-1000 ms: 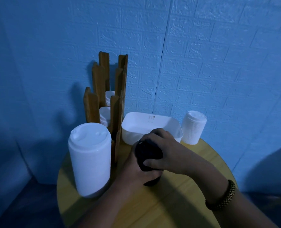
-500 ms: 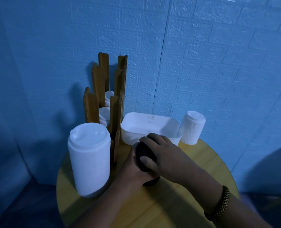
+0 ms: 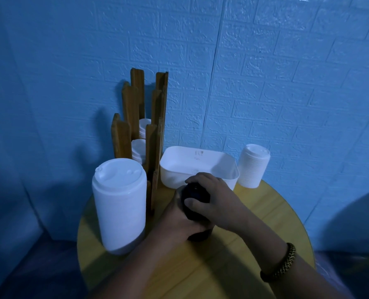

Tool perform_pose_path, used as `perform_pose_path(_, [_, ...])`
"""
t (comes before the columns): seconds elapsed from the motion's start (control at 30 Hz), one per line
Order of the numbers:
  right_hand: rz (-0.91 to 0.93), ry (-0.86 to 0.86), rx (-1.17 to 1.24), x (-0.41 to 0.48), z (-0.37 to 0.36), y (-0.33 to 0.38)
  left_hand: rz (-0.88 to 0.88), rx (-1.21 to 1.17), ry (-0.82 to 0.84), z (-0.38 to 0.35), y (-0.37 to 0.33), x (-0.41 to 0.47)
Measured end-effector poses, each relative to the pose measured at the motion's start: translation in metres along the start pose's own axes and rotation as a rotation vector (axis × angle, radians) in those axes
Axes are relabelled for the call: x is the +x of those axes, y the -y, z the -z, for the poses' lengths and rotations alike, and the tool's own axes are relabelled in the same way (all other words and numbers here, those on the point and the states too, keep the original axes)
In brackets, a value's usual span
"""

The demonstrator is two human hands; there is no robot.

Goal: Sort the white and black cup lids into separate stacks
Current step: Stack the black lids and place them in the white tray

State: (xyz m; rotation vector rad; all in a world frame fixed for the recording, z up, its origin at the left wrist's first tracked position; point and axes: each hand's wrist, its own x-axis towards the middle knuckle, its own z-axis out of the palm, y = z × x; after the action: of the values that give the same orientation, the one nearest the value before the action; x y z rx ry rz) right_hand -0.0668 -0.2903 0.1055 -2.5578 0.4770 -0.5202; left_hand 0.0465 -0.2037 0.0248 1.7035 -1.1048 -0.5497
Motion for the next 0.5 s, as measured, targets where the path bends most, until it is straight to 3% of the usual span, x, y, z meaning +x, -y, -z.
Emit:
perform_pose_path(0.17, [0.062, 0.074, 0.191, -0.001, 0.011, -0.006, 0.015, -0.087, 0.025, 0.007, 0.004, -0.010])
perform_pose_path(0.3, [-0.042, 0.079, 0.299, -0.004, 0.011, -0.007, 0.017, -0.104, 0.014, 0.008, 0.000, -0.011])
perform_pose_path(0.5, [-0.060, -0.086, -0.022, -0.005, -0.008, 0.011, 0.143, -0.085, -0.057, -0.004, 0.000, -0.008])
